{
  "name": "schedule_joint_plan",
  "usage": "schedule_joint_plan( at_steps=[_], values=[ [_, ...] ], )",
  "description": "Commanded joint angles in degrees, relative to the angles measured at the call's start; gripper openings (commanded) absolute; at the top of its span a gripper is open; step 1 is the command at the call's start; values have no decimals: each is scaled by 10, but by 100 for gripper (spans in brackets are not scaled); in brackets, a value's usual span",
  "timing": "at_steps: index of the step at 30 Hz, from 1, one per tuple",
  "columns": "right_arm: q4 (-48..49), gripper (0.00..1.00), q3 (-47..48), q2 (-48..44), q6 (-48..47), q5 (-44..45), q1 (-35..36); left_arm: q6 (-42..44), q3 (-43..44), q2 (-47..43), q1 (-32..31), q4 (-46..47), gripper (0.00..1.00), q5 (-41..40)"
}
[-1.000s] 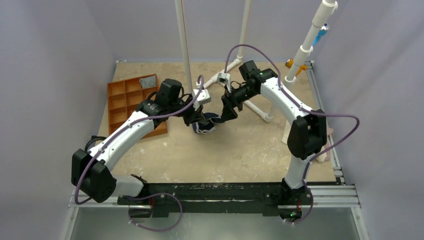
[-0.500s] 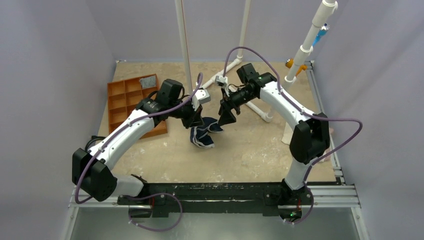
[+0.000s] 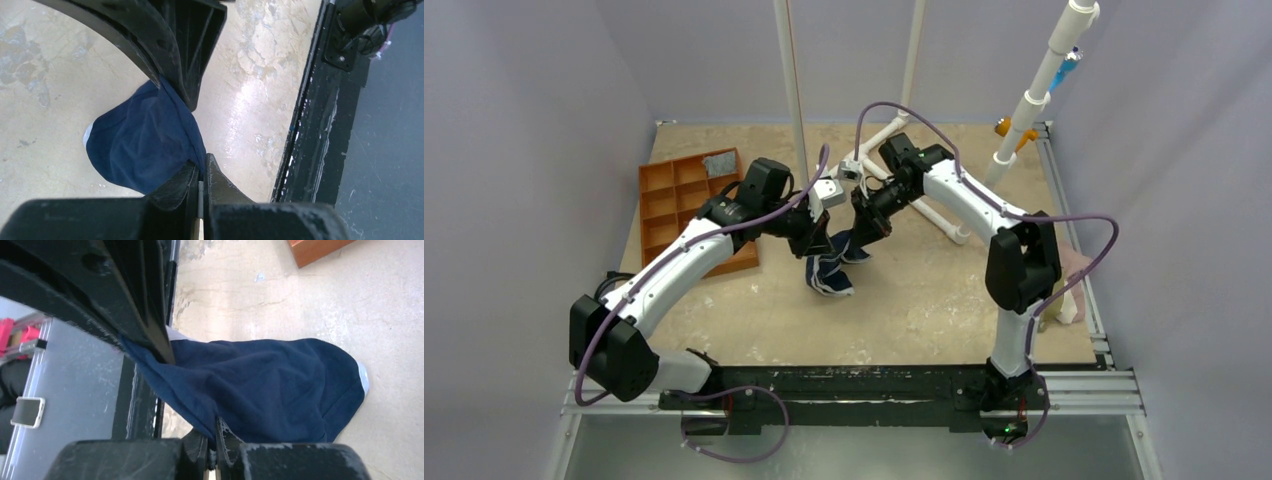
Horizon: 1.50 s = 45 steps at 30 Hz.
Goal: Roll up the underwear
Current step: Flatten out the underwear at the center of the board.
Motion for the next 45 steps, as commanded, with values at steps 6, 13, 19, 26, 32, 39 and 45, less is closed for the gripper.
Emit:
schedule_joint_plan(
  at_steps=[6,13,19,26,32,39,45],
  values=[
    [-116,0,47,-149,-101,47,23,129,102,-32,-3,-143,0,99],
    [-119,0,45,-251,-64,103,68,196,209,-55,-17,-286,0,110],
    [-96,1,-44,-334,-47,111,73,220,153,-131,-86,-325,0,99],
    [-42,0,-119,-380,-26,118,73,168,89,-164,-128,-248,0,67],
    [70,0,-143,-282,50,227,70,136,73,-33,-122,-100,0,-125],
    [181,8,-95,-77,103,274,-20,58,150,213,-11,36,0,-223],
    [209,54,-31,44,116,274,-79,18,125,283,22,147,34,-276]
  ],
)
